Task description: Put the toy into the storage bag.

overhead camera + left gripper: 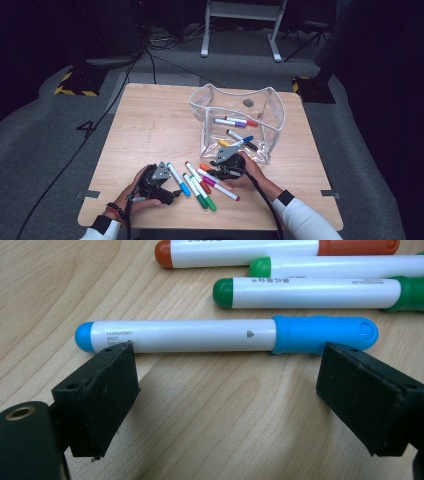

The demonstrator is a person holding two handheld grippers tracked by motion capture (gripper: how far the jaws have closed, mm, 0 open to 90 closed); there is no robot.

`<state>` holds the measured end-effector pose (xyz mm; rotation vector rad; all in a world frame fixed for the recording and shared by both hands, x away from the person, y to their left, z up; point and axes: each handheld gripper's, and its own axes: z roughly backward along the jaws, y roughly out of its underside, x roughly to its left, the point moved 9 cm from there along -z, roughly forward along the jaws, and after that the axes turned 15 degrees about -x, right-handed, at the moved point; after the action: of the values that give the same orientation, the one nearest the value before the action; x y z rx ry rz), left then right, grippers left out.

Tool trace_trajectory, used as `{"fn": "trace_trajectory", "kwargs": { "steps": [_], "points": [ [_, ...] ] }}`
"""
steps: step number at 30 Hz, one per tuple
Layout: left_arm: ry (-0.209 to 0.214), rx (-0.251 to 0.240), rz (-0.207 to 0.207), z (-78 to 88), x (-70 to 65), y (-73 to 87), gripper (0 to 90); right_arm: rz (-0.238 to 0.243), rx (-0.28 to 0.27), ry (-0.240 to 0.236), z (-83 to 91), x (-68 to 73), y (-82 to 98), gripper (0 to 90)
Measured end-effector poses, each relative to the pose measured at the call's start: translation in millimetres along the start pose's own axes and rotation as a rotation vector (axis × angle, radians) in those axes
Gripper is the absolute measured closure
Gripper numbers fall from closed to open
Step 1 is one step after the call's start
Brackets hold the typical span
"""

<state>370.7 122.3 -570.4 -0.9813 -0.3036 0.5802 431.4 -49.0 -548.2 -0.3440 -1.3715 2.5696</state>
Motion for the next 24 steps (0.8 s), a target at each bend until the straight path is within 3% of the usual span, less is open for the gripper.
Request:
{"fn": "trace_trajectory", "kwargs": {
  "steps": [4,8,10,12,16,24],
  "points": [
    [0.002,-0.001,0.000,-0.1,-0.2,0.0,10.2,-0.007,0.030,0.010,-8.0,-6.2,4.1,64.5],
    [0.002,-0.001,0.000,-0.1,-0.2,0.0,10.2,-0.069,0.017,-0.002,-6.8,-8.6,6.6,66.2],
    [0.002,-0.001,0.000,-0.1,-0.2,0.0,10.2,-0.077,0.017,-0.002,-5.5,-9.3,7.6,68.2],
    [0.000,-0.001,-0.001,0.0,-0.2,0.0,10.2,-0.097,0.014,-0.024,-0.6,-10.1,11.1,74.0],
    [0.001,-0.002,0.000,-0.1,-0.3,0.0,10.2,-0.088,-0.002,-0.030,4.0,-12.6,14.7,74.9],
    [0.000,-0.001,-0.001,0.1,-0.1,0.0,10.2,-0.065,0.023,-0.016,24.1,-11.9,26.1,75.1]
  ]
}}
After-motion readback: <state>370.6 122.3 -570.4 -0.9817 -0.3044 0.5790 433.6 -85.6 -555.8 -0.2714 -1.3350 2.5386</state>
